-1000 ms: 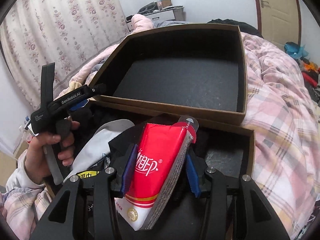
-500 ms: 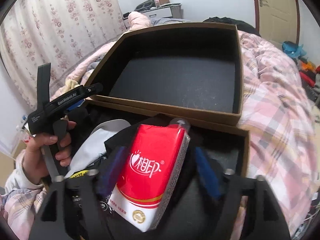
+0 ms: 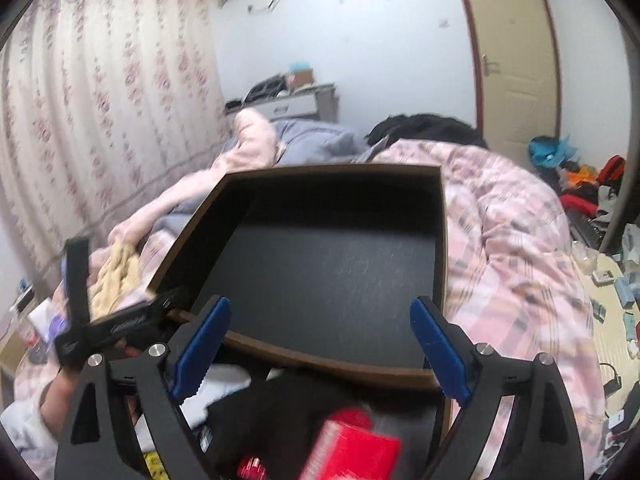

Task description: Organize soft objects

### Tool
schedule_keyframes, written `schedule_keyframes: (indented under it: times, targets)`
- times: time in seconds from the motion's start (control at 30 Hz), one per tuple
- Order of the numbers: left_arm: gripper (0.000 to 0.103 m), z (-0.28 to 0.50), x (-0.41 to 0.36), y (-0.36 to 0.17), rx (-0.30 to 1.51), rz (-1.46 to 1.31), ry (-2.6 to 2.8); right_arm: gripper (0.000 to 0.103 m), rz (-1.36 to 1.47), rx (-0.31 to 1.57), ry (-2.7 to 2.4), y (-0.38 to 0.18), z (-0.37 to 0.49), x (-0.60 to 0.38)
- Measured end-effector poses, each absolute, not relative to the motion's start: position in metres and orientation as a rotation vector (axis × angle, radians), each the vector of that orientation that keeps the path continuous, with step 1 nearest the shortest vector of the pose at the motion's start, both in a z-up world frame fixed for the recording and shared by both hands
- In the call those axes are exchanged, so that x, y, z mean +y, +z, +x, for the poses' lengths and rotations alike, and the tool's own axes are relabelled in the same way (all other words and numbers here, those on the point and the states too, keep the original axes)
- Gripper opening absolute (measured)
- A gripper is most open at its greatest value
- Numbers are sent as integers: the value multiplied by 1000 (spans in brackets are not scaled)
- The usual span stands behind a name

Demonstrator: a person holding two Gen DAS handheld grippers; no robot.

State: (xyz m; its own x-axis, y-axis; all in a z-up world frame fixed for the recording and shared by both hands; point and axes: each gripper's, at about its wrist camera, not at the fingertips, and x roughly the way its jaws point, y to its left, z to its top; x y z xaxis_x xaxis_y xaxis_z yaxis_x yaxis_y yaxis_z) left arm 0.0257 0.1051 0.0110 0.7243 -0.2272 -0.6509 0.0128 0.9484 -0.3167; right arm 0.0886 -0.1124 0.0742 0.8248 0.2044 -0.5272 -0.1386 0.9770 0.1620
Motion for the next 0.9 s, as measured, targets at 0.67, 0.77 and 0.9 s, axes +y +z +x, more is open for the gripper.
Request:
schedule_keyframes:
  times: [0.67, 0.77, 0.9]
  targets:
    - [103, 26, 103, 10, 752, -289, -125, 102, -149, 694, 27, 32, 93, -74]
    - [103, 26, 103, 9, 752, -289, -125, 102, -248, 719, -33, 27, 96, -64]
    - [103, 27, 104, 9, 753, -291, -128, 102, -181, 682, 43, 36, 90, -74]
